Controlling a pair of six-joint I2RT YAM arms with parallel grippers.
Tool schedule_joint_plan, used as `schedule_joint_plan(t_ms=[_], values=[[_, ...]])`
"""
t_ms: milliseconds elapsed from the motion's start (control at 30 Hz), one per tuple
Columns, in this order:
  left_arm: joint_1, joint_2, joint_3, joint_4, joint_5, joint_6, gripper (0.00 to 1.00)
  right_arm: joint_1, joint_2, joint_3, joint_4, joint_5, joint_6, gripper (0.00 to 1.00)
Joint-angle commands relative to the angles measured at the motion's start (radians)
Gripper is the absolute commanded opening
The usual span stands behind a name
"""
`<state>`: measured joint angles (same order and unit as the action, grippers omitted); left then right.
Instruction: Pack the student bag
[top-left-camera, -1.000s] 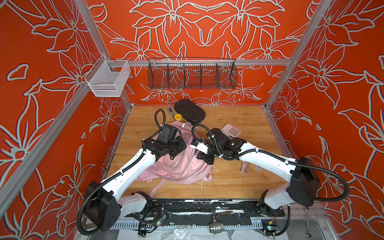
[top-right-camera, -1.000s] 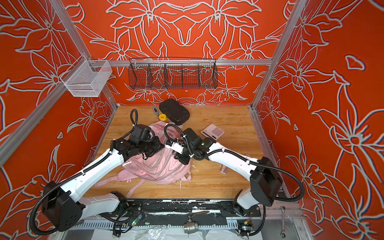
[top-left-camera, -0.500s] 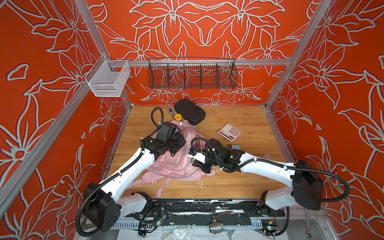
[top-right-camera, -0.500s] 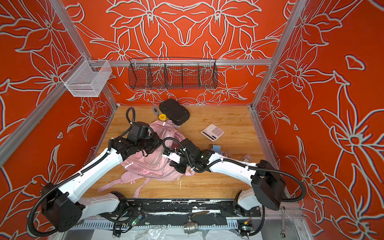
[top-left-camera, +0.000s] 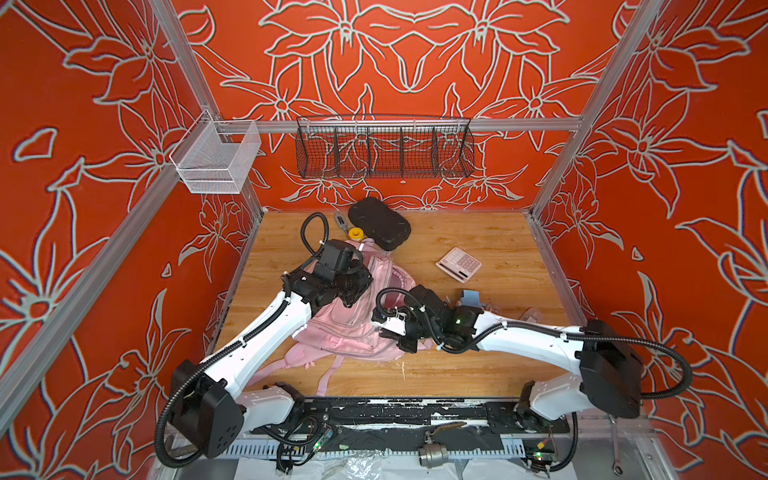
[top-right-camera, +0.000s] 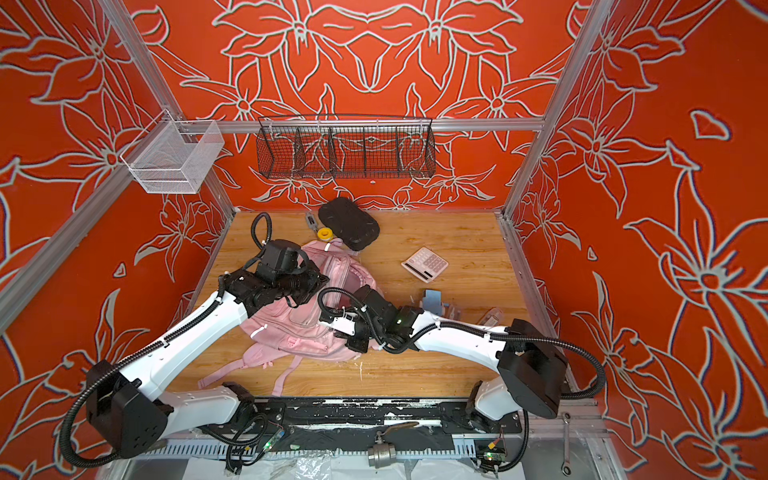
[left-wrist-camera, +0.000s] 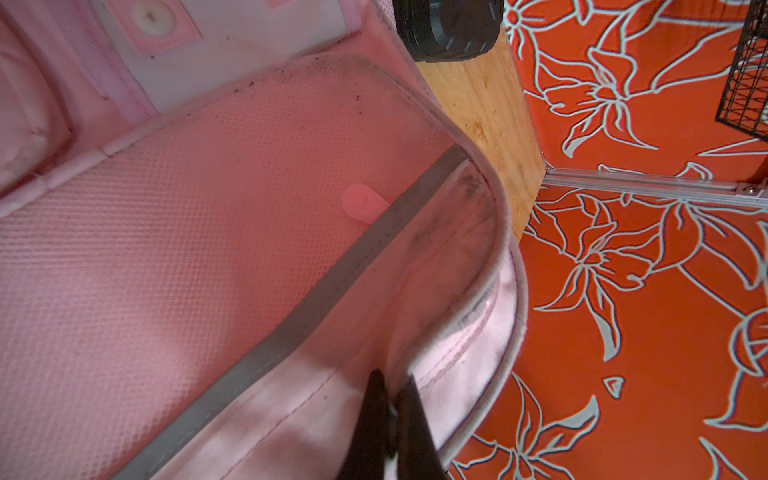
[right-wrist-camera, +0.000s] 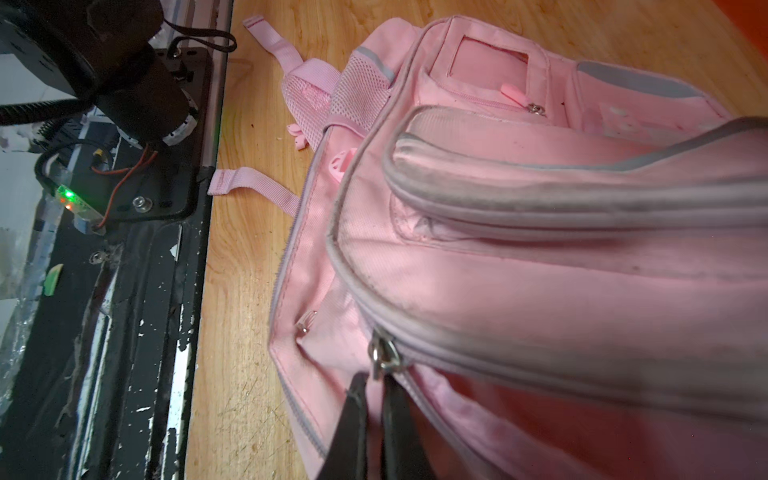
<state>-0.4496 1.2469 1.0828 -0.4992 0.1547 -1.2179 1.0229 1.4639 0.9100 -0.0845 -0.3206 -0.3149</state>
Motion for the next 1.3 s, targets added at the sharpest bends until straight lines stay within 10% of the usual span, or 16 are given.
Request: schedule_joint_plan(t_ms=[0, 300, 600, 1267], values=[[0.009, -0.004, 0.071, 0.068, -0.017, -0.044, 0.0, 0.02, -0.004, 0.018, 0.01, -0.009, -0.027, 0.0], [0.009, 0.042, 0.114, -0.147, 0.086, 0.256, 0.02, -0.084, -0.088, -0.032, 0.041, -0.194, -0.1, 0.0], [0.002, 0.148, 0.237, -0.281, 0.147, 0.579, 0.52, -0.223, -0.103, -0.003, -0.006, -0.377, -0.178, 0.0], [-0.11, 0.291, 0.287, -0.426, 0.141, 0.83, 0.58, -0.314, -0.102, 0.031, -0.043, -0.436, -0.209, 0.0]])
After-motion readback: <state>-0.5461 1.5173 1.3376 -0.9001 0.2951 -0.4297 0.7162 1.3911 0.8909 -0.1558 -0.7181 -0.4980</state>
